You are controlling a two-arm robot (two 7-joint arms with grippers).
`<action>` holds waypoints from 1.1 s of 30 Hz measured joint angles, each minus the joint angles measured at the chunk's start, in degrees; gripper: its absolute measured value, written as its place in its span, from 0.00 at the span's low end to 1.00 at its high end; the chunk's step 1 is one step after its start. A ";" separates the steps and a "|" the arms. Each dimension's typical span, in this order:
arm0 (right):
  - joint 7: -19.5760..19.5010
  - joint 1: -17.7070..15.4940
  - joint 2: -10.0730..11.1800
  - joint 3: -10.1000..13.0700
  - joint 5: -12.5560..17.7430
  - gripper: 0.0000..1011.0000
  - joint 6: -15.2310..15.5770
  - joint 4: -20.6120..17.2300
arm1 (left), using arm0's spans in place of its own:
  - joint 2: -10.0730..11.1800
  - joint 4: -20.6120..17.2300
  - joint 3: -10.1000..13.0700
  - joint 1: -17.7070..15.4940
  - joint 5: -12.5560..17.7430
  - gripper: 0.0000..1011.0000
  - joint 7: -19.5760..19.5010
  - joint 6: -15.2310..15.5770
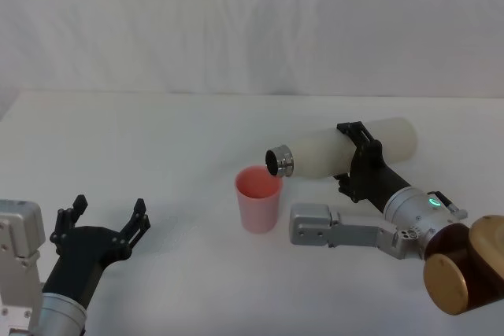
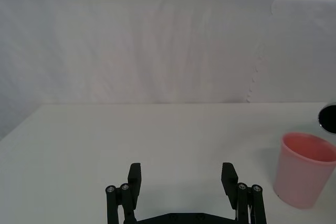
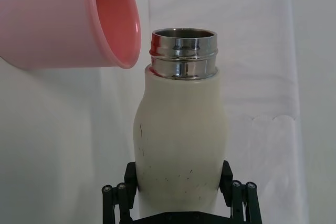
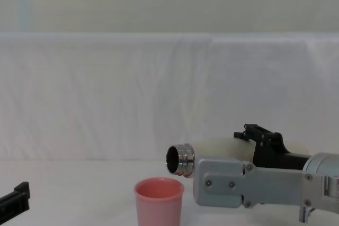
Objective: Grasp the thermos with one hand and pour water into the cup lid.
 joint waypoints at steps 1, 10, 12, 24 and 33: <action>0.02 0.02 0.02 -0.03 -0.04 0.94 0.00 0.00 | 0.00 0.00 0.00 0.00 0.00 0.99 0.00 0.00; 0.24 0.26 0.10 -0.17 -0.25 0.94 0.02 0.06 | 0.00 0.00 0.00 0.00 0.00 0.99 0.00 0.00; 0.27 0.33 0.15 -0.25 -0.38 0.94 0.02 0.08 | 0.00 0.00 0.00 0.00 0.00 0.99 0.00 0.00; 0.38 0.59 0.43 -0.64 -1.07 0.94 0.11 0.10 | 0.00 0.00 0.00 0.00 0.00 0.99 0.00 0.00; 0.51 0.75 0.46 -0.78 -1.20 0.94 0.15 0.10 | 0.00 0.00 0.00 0.00 0.00 0.99 0.00 0.00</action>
